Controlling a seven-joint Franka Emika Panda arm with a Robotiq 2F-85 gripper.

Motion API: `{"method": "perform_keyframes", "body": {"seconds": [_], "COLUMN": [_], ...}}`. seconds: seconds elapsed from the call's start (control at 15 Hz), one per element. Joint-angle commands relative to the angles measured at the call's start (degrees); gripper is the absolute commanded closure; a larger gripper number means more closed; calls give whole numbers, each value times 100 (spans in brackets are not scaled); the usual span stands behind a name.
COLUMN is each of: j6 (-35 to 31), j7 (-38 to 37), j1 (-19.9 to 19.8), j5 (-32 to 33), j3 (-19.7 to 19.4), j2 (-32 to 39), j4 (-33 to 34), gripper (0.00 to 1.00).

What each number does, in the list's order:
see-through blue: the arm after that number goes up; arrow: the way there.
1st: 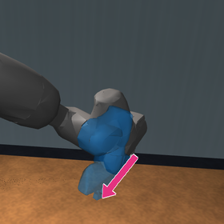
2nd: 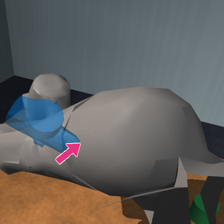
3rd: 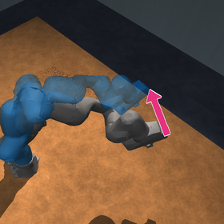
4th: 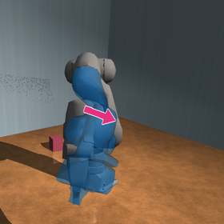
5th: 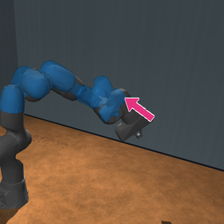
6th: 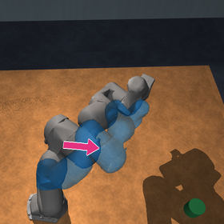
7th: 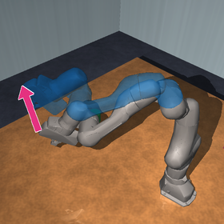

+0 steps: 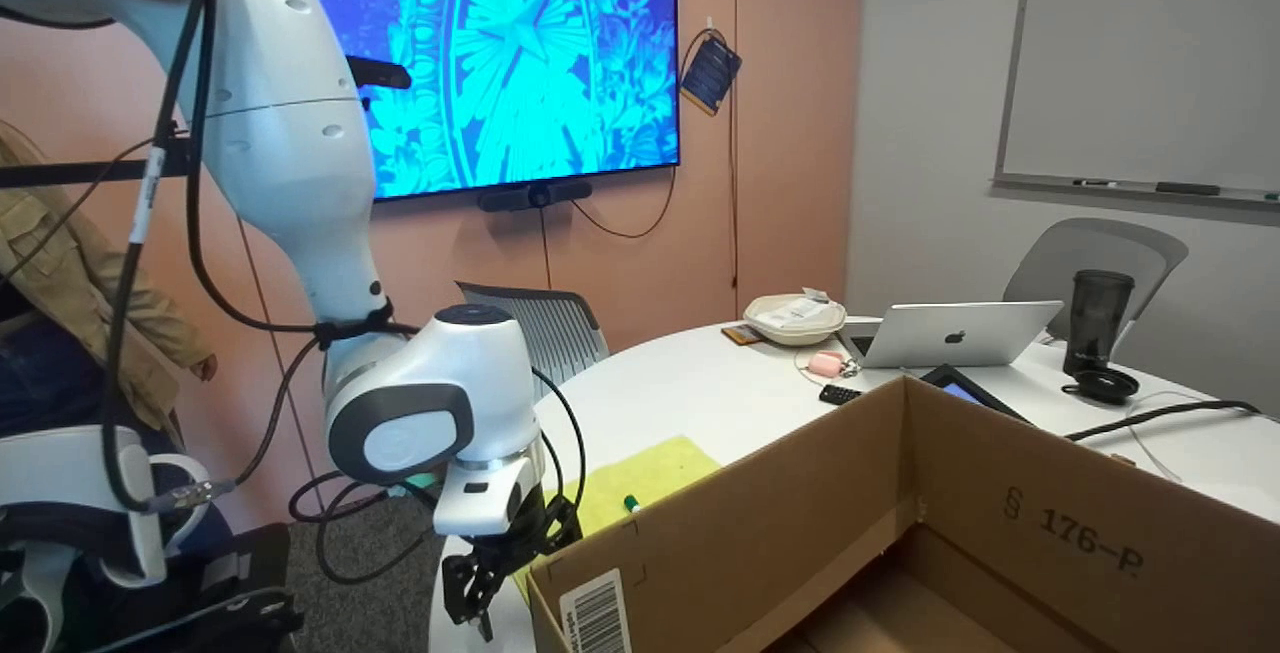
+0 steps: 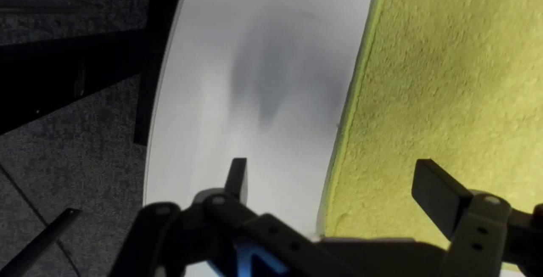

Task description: Put the marker in the towel, fold it then put it in the box

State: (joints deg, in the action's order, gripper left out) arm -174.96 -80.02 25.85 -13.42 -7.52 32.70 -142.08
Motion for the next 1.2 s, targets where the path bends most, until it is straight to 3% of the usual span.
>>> {"method": "perform_keyframes", "body": {"seconds": [0.0, 0.73, 1.13], "j6": [-416, -561, -446], "j7": [-182, -97, -1], "j1": [-178, -182, -377], "j5": [-290, -460, -420], "j3": [-2, -263, -211], "j2": [317, 870, 1239], "j4": [16, 495, 1037], "gripper": [0, 0, 0]}}
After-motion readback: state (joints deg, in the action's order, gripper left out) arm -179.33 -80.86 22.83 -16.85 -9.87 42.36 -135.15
